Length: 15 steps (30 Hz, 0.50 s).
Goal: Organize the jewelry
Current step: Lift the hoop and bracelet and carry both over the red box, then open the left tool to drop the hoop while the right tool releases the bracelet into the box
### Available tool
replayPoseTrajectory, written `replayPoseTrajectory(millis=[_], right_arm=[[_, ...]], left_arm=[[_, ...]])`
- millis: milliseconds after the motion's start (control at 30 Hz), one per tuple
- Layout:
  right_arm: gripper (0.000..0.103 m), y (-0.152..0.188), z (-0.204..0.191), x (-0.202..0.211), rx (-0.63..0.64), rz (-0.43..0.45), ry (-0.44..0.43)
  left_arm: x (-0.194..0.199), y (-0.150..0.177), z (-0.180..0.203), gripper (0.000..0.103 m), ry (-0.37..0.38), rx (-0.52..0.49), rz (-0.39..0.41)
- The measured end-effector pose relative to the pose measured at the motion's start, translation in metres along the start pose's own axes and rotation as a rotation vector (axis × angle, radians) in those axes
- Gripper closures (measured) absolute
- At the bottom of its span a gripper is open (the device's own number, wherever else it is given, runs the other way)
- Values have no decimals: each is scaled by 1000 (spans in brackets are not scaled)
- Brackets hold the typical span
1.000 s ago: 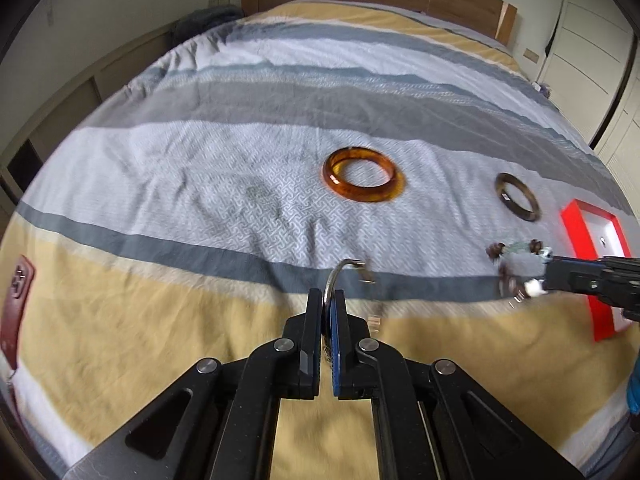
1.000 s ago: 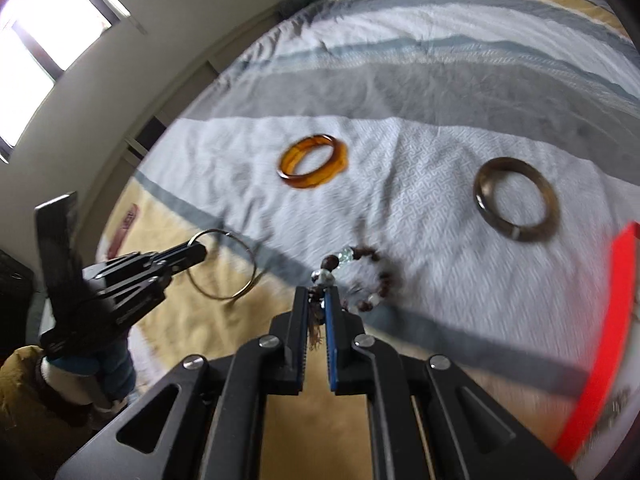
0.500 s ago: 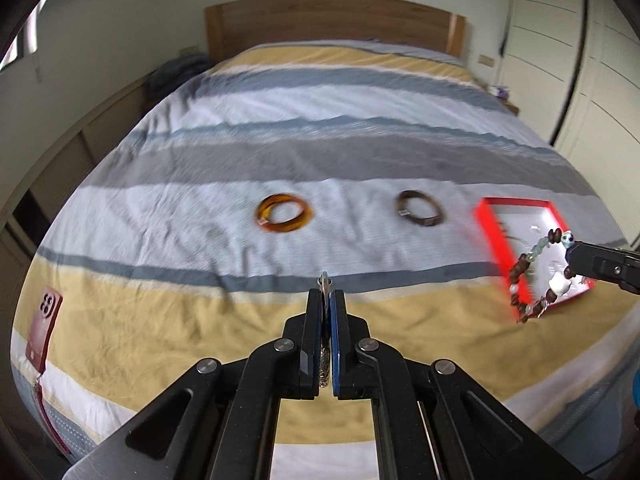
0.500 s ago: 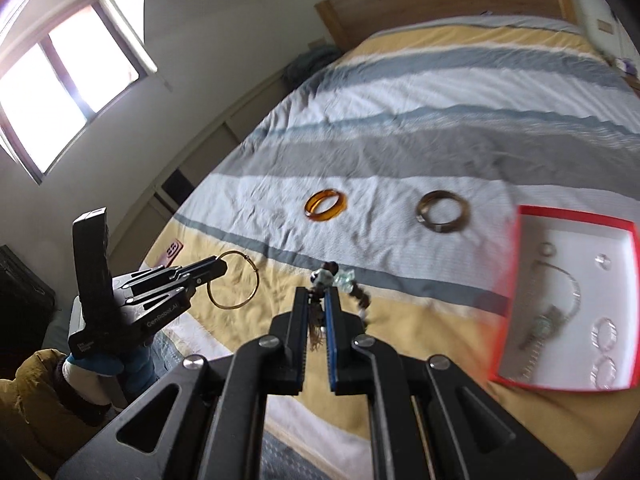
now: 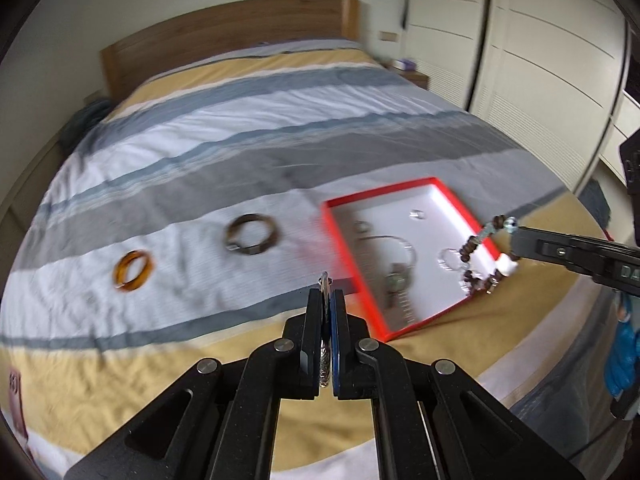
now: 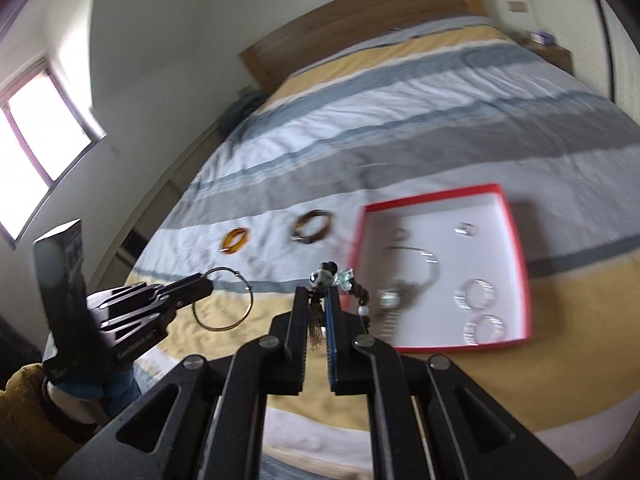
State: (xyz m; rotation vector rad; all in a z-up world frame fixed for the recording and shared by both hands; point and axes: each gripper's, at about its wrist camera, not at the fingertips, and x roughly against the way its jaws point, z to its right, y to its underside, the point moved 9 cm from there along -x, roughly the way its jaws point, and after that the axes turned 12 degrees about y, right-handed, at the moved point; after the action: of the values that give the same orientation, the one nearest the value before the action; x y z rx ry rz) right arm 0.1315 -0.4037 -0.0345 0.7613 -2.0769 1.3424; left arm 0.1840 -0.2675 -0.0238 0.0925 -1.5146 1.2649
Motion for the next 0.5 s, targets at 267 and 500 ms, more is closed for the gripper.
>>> replayPoseTrajectory(millis=[267, 500], right_arm=[[96, -10, 67, -47, -65, -59, 53], [96, -45, 80, -108, -48, -95, 45]], left_arm=[[-87, -22, 33, 99, 63, -40, -91], [-156, -53, 30, 99, 50, -53, -128]])
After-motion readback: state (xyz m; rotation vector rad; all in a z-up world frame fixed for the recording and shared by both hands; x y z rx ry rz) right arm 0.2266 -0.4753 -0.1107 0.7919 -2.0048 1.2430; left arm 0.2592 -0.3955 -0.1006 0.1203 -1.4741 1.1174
